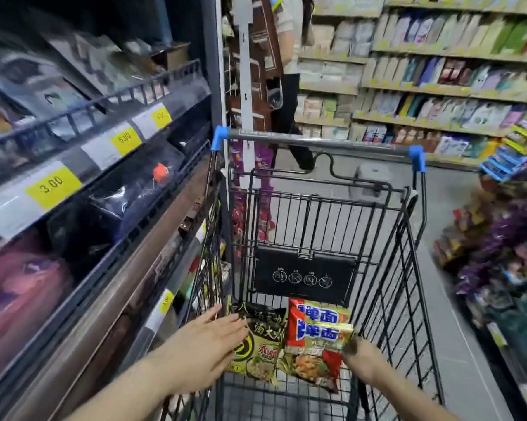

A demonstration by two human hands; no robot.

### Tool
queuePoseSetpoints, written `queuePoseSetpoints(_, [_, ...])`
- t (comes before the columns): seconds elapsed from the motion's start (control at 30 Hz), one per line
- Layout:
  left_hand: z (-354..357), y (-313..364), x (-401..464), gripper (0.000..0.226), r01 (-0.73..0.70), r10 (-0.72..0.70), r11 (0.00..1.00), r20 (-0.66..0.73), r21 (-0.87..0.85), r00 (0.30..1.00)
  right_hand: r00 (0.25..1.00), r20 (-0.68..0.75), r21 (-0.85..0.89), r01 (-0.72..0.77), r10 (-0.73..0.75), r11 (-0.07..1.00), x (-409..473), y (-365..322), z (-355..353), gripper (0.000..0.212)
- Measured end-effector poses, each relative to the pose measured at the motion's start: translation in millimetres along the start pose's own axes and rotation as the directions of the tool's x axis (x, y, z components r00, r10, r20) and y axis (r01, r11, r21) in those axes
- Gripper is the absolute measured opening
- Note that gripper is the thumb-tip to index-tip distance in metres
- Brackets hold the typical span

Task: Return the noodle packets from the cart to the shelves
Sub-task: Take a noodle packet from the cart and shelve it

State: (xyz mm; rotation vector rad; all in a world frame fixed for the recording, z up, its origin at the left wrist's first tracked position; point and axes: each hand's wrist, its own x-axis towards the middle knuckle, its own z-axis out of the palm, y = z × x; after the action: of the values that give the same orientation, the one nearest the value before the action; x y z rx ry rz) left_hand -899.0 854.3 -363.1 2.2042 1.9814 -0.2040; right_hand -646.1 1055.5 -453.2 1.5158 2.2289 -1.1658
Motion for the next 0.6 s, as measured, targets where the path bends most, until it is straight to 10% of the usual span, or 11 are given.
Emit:
queuePoseSetpoints(0.3, [48.0,-30.7,-5.8,0.057,-0.049,0.041,0.994,0.089,0.097,0.995,0.996,0.043,-0.078,-0.076,0.080,0.994,70.9,33.9,51.1,0.037])
queuePoseSetpoints(0.6, [66.7,-37.1,-3.8,0.057,-0.081,0.078,0.987,0.023,0.137,0.997,0.980,0.000,0.238,-0.196,0.201,0.951,179.8,133.9,102.5,0.045])
